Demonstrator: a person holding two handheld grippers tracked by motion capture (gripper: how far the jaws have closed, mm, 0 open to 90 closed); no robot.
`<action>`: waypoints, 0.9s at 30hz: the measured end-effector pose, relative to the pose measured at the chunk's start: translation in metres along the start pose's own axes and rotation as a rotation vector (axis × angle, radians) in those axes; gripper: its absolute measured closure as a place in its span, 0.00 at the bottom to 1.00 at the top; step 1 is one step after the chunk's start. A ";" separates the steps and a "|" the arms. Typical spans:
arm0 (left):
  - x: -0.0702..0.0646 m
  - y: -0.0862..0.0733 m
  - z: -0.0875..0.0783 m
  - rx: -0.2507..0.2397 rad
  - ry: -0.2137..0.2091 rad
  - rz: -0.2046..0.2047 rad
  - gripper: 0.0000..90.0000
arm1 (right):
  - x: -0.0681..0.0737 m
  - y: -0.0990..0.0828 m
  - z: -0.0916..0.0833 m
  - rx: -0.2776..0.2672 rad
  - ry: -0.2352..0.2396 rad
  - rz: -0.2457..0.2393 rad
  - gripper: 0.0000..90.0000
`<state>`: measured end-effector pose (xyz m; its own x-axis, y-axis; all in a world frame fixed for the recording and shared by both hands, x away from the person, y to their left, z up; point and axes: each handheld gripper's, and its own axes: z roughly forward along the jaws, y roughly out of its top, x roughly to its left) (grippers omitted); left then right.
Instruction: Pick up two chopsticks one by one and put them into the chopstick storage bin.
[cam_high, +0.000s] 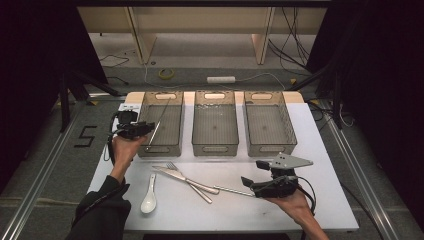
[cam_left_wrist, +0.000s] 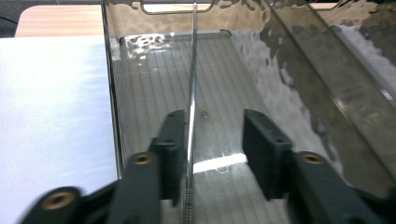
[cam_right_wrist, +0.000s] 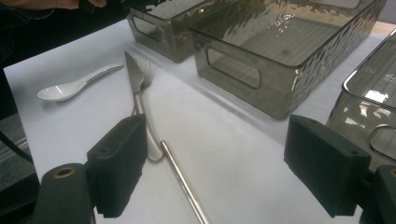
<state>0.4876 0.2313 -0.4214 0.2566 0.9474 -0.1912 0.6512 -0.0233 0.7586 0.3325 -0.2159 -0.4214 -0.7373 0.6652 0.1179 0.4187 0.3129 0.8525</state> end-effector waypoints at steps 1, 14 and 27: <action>-0.002 0.001 -0.001 -0.002 -0.016 0.002 0.57 | 0.000 0.000 0.000 0.006 0.002 -0.005 0.25; -0.042 -0.003 -0.027 0.018 -0.200 0.154 0.30 | 0.002 0.008 0.005 0.207 0.022 -0.138 0.29; -0.083 -0.028 -0.047 0.024 -0.310 0.279 0.23 | 0.003 0.016 0.028 0.521 0.033 -0.278 0.44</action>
<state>0.4152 0.1681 -0.3974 0.6263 0.7626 -0.1619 0.5418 -0.2764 0.7938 0.3515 -0.1898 -0.4215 -0.8692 0.4918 -0.0519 0.4061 0.7698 0.4925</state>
